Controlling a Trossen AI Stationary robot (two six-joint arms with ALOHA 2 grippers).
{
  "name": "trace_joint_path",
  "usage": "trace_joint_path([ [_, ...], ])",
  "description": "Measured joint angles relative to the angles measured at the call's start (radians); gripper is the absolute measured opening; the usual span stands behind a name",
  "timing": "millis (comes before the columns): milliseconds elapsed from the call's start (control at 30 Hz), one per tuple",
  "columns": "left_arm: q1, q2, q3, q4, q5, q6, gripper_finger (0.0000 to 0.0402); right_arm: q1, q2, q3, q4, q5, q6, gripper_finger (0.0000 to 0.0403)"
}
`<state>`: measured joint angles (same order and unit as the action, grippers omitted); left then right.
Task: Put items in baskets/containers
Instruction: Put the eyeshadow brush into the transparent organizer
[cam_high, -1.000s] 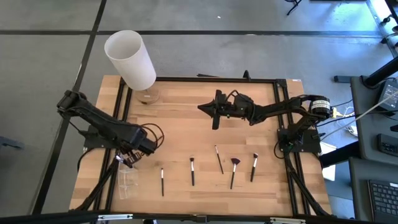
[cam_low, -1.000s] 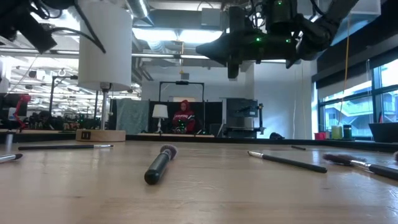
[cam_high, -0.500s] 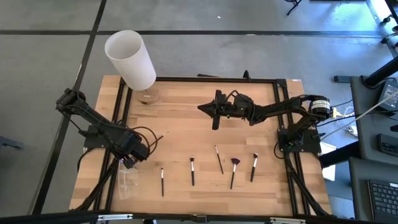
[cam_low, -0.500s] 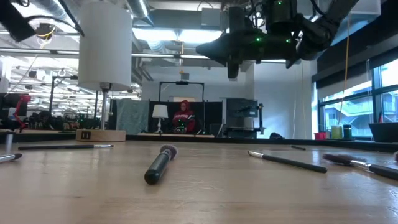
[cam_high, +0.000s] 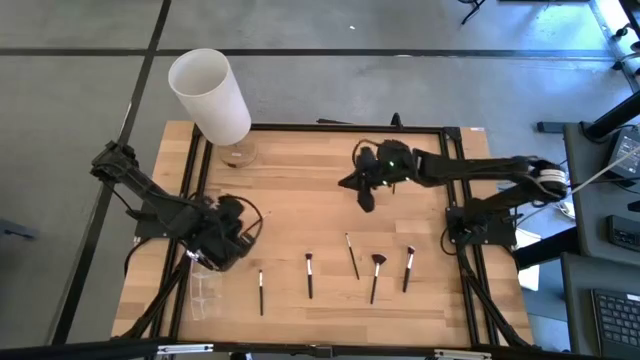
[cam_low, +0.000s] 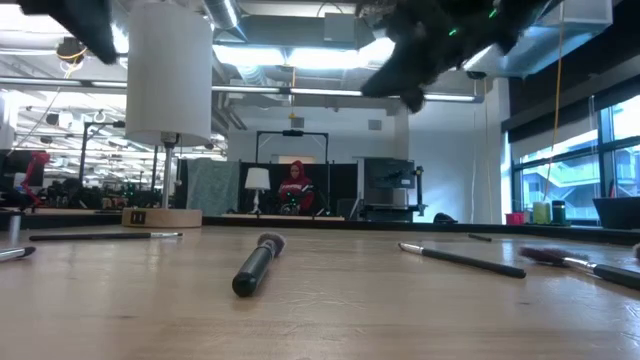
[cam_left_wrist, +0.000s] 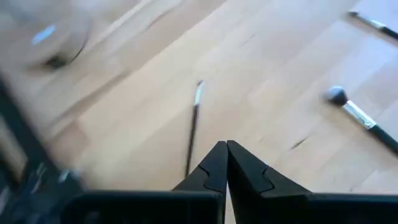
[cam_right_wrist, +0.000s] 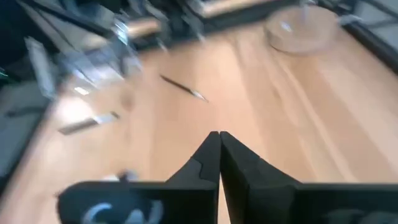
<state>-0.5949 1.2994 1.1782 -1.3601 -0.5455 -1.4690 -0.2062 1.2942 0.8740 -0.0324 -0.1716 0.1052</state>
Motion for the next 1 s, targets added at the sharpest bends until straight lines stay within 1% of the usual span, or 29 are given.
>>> trace_joint_path([
  [67,0.029,0.021,-0.039,0.114,-0.03,0.089,0.0009,0.053,-0.05,0.023,-0.169,0.103,-0.007,0.0008],
  [167,0.074,0.059,-0.11,0.311,-0.09,0.187,0.0021,0.133,-0.118,0.065,-0.435,0.209,0.061,0.0008],
  [267,0.12,0.126,-0.175,0.549,-0.132,0.276,0.0043,0.211,-0.173,0.091,-0.666,0.271,0.208,0.0008],
  [367,0.166,0.207,-0.2,0.752,-0.186,0.293,0.0068,0.267,-0.208,0.09,-0.804,0.298,0.329,0.0008],
  [500,0.223,0.298,-0.203,0.86,-0.188,0.279,0.0095,0.299,-0.217,0.086,-0.961,0.347,0.448,0.0013],
  [633,0.265,0.356,-0.203,0.871,-0.163,0.281,0.0113,0.317,-0.196,0.085,-1.094,0.39,0.574,0.0042],
  [733,0.282,0.388,-0.203,0.871,-0.162,0.311,0.012,0.331,-0.177,0.085,-1.157,0.407,0.661,0.0073],
  [833,0.29,0.41,-0.203,0.886,-0.187,0.313,0.0121,0.343,-0.159,0.085,-1.147,0.476,0.766,0.0104],
  [900,0.291,0.416,-0.203,0.894,-0.204,0.322,0.012,0.344,-0.137,0.085,-1.073,0.481,0.82,0.0121],
  [1000,0.284,0.42,-0.203,0.897,-0.225,0.356,0.0117,0.345,-0.075,0.085,-0.898,0.428,0.807,0.0137],
])
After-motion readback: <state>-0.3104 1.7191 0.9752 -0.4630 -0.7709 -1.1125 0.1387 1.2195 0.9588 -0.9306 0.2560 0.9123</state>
